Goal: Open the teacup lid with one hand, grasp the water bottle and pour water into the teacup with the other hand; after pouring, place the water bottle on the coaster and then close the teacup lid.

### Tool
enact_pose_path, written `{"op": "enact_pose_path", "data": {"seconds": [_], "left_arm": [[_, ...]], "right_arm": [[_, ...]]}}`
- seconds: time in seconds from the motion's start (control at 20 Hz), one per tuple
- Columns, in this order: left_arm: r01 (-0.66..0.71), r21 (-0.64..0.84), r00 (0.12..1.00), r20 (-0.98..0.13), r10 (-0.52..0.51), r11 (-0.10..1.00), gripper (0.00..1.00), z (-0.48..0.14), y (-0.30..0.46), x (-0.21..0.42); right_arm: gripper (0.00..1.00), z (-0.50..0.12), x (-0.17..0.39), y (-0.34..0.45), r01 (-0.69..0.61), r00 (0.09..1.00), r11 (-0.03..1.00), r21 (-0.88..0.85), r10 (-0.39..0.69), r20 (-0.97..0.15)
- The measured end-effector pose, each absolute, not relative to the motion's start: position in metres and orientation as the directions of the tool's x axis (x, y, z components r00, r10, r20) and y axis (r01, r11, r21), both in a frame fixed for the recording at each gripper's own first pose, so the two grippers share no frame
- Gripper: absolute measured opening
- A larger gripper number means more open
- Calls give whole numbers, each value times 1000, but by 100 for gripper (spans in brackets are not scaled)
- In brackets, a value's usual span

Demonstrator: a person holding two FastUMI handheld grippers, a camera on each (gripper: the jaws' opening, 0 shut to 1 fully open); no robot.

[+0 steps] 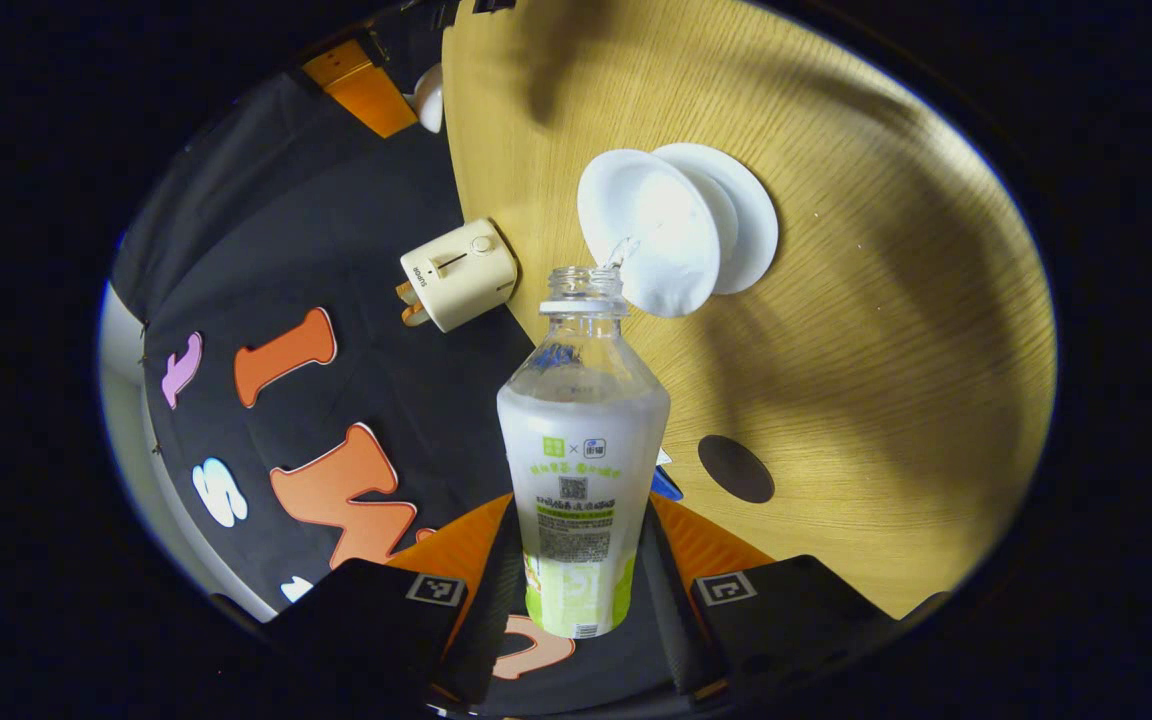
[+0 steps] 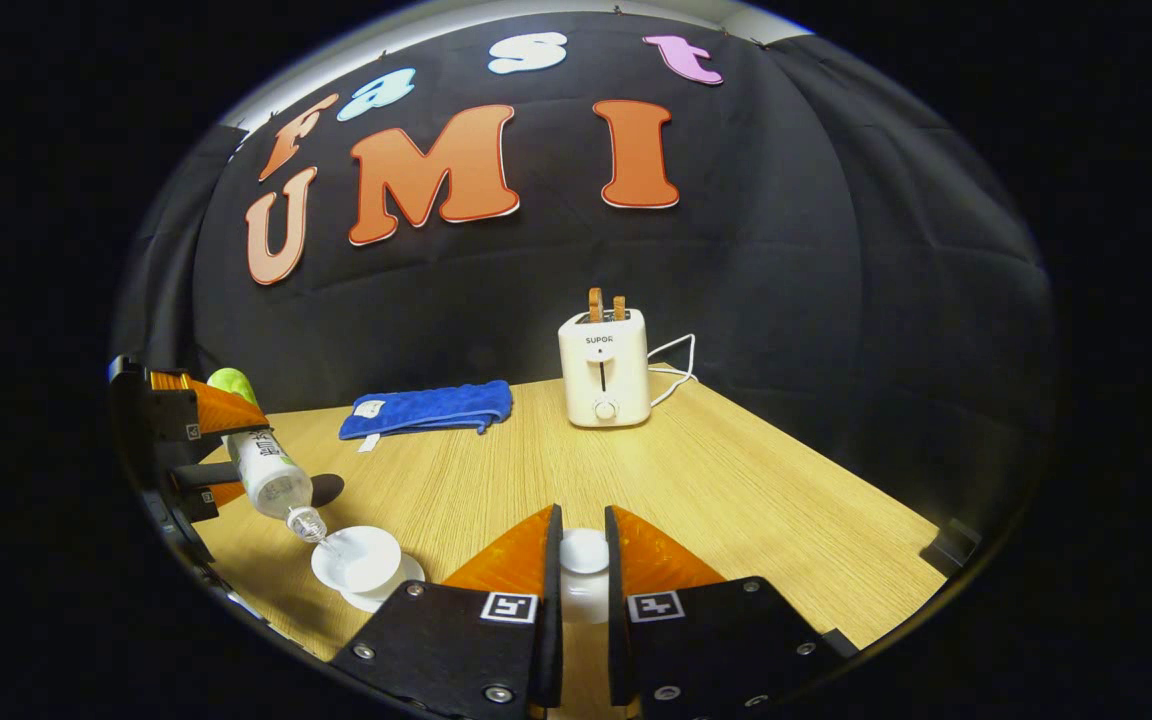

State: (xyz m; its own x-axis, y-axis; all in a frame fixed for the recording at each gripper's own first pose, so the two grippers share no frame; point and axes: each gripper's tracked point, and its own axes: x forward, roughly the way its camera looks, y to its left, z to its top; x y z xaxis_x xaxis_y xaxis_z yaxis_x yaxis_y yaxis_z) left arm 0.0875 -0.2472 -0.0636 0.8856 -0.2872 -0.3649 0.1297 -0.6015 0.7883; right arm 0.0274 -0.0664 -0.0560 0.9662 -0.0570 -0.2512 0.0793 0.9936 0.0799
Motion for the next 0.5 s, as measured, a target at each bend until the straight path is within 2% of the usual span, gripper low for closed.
{"op": "enact_pose_path", "data": {"seconds": [0.2, 0.35, 0.4, 0.45, 0.5], "left_arm": [[174, 812, 875, -387, -292, -557, 65, -69, -246, 89], [275, 843, 862, -430, -270, -462, 65, -84, -237, 95], [300, 853, 856, -438, -273, -428, 69, -88, -236, 93], [320, 863, 854, -442, -275, -392, 65, -92, -235, 92], [338, 875, 851, -441, -284, -346, 65, -93, -236, 90]], "right_arm": [[18, -57, 27, -69, 85, 966, 992, 88, -61, -253], [18, -58, 27, -69, 83, 965, 992, 100, -55, -257], [18, -59, 28, -69, 83, 965, 991, 102, -55, -258], [18, -59, 28, -70, 85, 964, 991, 102, -56, -259], [14, -60, 28, -70, 87, 964, 991, 102, -57, -260]]}}
